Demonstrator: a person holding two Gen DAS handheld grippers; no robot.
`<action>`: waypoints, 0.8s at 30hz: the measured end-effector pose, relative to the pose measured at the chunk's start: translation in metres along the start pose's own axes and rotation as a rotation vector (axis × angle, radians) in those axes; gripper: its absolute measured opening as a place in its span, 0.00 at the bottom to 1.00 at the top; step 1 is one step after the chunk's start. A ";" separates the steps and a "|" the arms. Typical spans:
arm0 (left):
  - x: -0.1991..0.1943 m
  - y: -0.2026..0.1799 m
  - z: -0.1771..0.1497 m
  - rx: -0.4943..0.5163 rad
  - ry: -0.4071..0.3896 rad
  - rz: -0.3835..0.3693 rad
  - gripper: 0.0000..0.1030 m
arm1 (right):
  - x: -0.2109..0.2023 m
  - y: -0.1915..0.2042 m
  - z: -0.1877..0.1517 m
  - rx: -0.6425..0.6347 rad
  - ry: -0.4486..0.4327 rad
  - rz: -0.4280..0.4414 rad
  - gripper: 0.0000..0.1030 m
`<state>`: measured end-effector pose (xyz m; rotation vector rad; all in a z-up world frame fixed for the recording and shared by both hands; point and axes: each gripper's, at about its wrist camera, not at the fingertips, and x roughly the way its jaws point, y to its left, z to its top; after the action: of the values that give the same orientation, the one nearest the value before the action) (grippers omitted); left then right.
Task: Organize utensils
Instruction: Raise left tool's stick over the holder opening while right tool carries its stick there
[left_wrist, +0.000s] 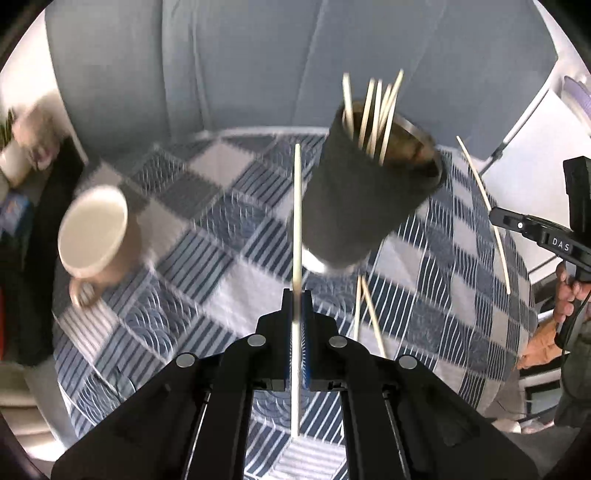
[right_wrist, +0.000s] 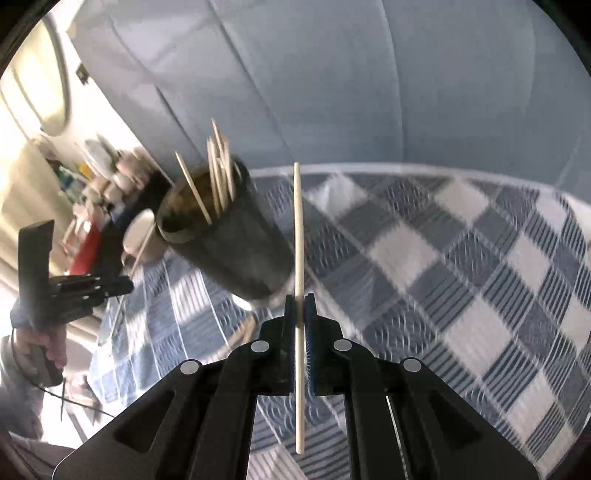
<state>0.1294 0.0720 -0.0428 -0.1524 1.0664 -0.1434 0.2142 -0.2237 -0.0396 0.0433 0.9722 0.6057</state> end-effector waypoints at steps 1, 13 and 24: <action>0.000 0.000 0.007 0.000 -0.010 0.008 0.05 | -0.005 0.005 0.009 -0.014 -0.030 0.011 0.04; -0.027 -0.021 0.082 0.031 -0.159 -0.040 0.05 | -0.013 0.047 0.075 -0.044 -0.193 0.128 0.05; -0.011 -0.034 0.118 -0.014 -0.226 -0.155 0.05 | 0.011 0.059 0.114 -0.047 -0.241 0.205 0.05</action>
<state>0.2267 0.0473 0.0289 -0.2582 0.8299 -0.2529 0.2811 -0.1423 0.0354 0.1726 0.7237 0.7924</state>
